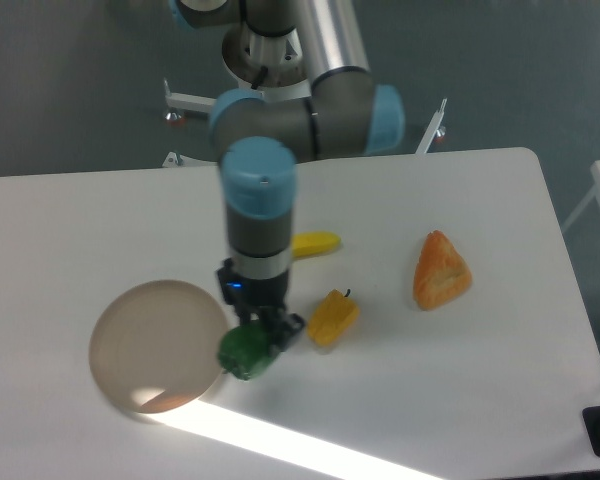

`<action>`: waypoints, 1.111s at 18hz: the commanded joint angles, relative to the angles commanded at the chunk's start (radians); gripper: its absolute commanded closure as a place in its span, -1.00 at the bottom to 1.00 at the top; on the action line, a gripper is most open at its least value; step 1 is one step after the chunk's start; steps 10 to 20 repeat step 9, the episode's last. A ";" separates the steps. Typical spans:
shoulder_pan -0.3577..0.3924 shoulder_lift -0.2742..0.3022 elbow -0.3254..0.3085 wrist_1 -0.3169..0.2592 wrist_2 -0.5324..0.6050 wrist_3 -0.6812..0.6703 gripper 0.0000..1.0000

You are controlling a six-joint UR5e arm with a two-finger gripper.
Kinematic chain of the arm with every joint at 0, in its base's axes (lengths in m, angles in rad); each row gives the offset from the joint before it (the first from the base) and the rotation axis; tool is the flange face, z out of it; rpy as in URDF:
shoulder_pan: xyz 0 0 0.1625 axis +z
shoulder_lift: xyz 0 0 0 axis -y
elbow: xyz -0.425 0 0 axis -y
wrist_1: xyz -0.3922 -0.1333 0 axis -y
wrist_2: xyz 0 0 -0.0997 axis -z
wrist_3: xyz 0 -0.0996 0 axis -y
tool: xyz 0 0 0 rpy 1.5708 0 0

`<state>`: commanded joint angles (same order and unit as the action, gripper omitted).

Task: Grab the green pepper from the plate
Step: 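Lift the green pepper up off the plate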

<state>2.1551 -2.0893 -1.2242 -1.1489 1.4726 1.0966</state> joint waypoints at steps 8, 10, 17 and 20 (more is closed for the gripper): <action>0.061 0.006 -0.005 -0.009 0.000 0.058 0.17; 0.068 0.005 -0.005 -0.009 0.000 0.058 0.17; 0.068 0.005 -0.005 -0.009 0.000 0.058 0.17; 0.068 0.005 -0.005 -0.009 0.000 0.058 0.17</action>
